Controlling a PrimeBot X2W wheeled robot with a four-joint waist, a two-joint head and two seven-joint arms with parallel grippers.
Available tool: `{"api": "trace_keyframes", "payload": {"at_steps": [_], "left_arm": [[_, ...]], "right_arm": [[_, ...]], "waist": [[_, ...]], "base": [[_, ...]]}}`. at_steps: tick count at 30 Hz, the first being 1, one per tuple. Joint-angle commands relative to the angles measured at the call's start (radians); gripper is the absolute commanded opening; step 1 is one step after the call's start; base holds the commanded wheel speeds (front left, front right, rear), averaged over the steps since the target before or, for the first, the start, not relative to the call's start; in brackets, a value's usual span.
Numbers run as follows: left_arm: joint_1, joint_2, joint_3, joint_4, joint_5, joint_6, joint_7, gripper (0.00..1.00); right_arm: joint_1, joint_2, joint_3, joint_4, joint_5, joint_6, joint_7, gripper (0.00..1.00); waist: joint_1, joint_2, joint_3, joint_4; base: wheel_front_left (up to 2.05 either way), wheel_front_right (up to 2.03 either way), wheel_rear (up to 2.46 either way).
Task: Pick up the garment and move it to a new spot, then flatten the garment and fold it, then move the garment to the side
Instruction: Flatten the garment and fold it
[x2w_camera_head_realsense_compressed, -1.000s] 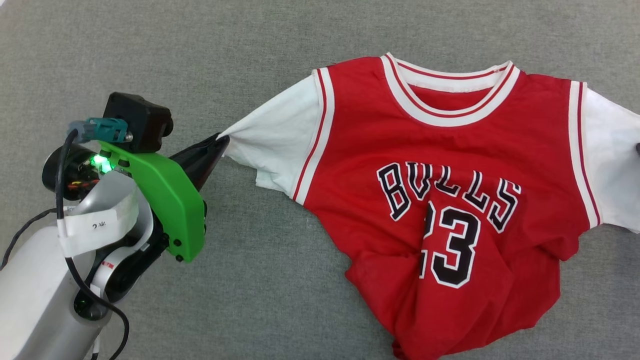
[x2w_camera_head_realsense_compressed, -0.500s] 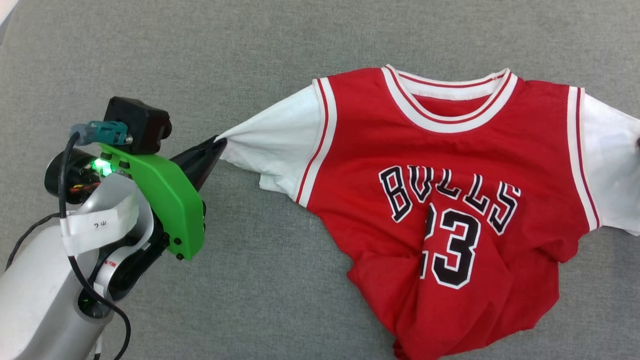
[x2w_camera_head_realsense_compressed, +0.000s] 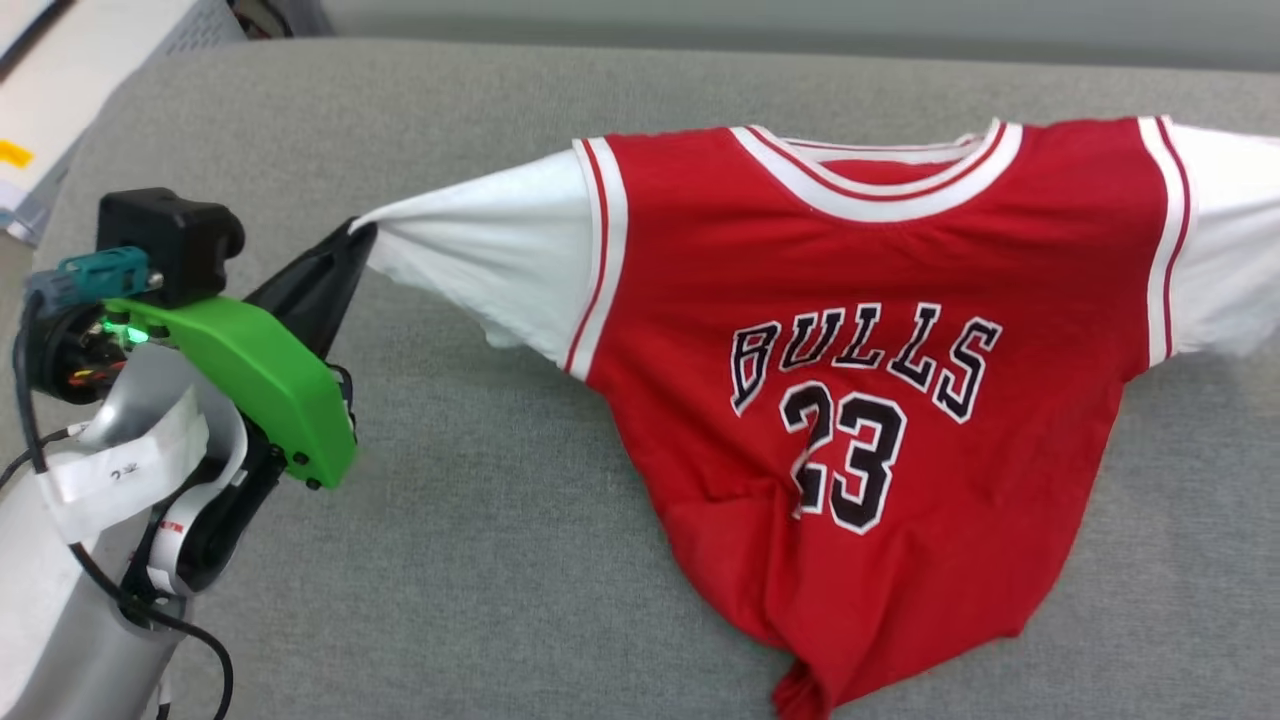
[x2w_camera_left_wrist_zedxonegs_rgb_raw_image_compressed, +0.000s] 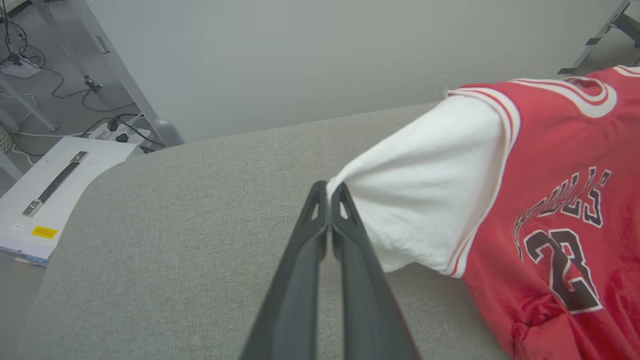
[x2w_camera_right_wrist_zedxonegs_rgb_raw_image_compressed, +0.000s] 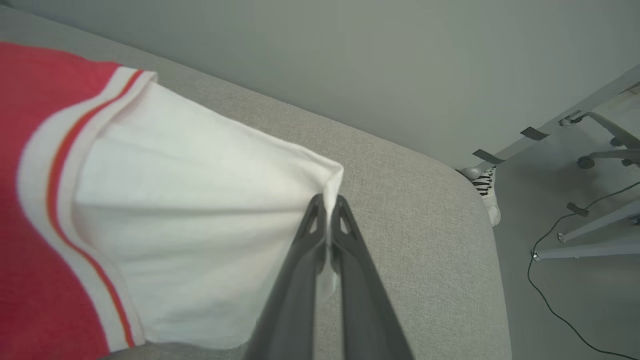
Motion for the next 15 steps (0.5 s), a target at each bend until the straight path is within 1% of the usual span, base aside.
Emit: {"api": "trace_keyframes", "payload": {"at_steps": [1, 4, 8, 15], "left_arm": [[0.013, 0.010, 0.020, -0.004, 0.012, 0.013, -0.023, 0.00], [0.016, 0.016, 0.049, -0.016, 0.024, 0.027, -0.059, 0.00], [0.018, 0.034, 0.084, -0.044, 0.036, 0.043, -0.086, 0.00], [0.006, 0.070, 0.160, -0.098, 0.047, 0.067, -0.129, 0.00]], "right_arm": [[-0.008, -0.012, -0.015, -0.019, 0.018, -0.001, -0.014, 0.00], [-0.009, -0.038, -0.031, -0.055, -0.002, -0.001, -0.039, 0.00], [-0.011, -0.048, -0.063, -0.109, 0.000, -0.001, -0.051, 0.00], [-0.025, -0.031, -0.148, -0.213, 0.036, -0.001, -0.050, 0.00]], "waist": [[-0.0001, 0.0120, -0.079, -0.019], [-0.0001, 0.0120, -0.118, -0.025], [-0.0001, 0.0120, -0.156, -0.035], [-0.0001, 0.0120, -0.188, -0.053]], "base": [[0.00, 0.00, 0.00], [0.00, 0.00, 0.00], [0.00, 0.00, 0.00], [0.00, 0.00, 0.00]]}}
